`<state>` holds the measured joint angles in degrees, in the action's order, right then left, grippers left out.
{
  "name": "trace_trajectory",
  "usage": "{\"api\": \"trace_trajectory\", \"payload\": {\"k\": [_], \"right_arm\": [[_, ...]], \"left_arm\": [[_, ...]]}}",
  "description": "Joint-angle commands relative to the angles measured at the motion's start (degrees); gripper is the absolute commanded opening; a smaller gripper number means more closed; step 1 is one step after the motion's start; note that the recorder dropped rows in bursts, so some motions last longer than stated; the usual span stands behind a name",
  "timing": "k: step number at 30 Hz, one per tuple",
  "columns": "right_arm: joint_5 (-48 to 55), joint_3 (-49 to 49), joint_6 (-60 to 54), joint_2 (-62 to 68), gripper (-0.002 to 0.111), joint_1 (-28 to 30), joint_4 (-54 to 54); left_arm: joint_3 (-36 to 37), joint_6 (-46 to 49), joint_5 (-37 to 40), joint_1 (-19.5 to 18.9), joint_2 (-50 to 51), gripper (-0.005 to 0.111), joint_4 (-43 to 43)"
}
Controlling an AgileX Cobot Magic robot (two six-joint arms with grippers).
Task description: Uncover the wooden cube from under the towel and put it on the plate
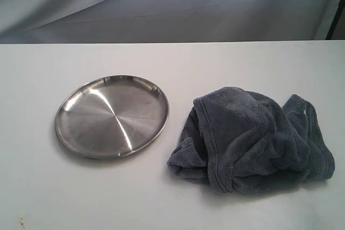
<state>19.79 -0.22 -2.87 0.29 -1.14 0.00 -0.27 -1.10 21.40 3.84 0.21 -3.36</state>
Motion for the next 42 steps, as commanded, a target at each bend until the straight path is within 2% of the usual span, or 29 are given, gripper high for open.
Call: {"api": "trace_trajectory", "payload": {"k": [1, 31, 33, 37, 42], "right_arm": [[-0.11, 0.22, 0.10, -0.29, 0.000, -0.10, 0.00], [-0.44, 0.22, -1.10, -0.29, 0.000, -0.08, -0.99], [-3.81, 0.22, -1.82, -0.29, 0.000, -0.08, -1.25], [-22.67, 0.22, -1.58, -0.29, 0.000, -0.08, 0.76], [-33.58, 0.22, -1.58, -0.29, 0.000, -0.08, 0.76]], "left_arm": [[0.27, -0.28, -0.78, 0.12, -0.21, 0.000, 0.14], [0.27, -0.28, -0.78, 0.12, -0.21, 0.000, 0.14], [0.27, -0.28, -0.78, 0.12, -0.21, 0.000, 0.14], [0.27, -0.28, -0.78, 0.12, -0.21, 0.000, 0.14], [0.27, -0.28, -0.78, 0.12, -0.21, 0.000, 0.14]]}}
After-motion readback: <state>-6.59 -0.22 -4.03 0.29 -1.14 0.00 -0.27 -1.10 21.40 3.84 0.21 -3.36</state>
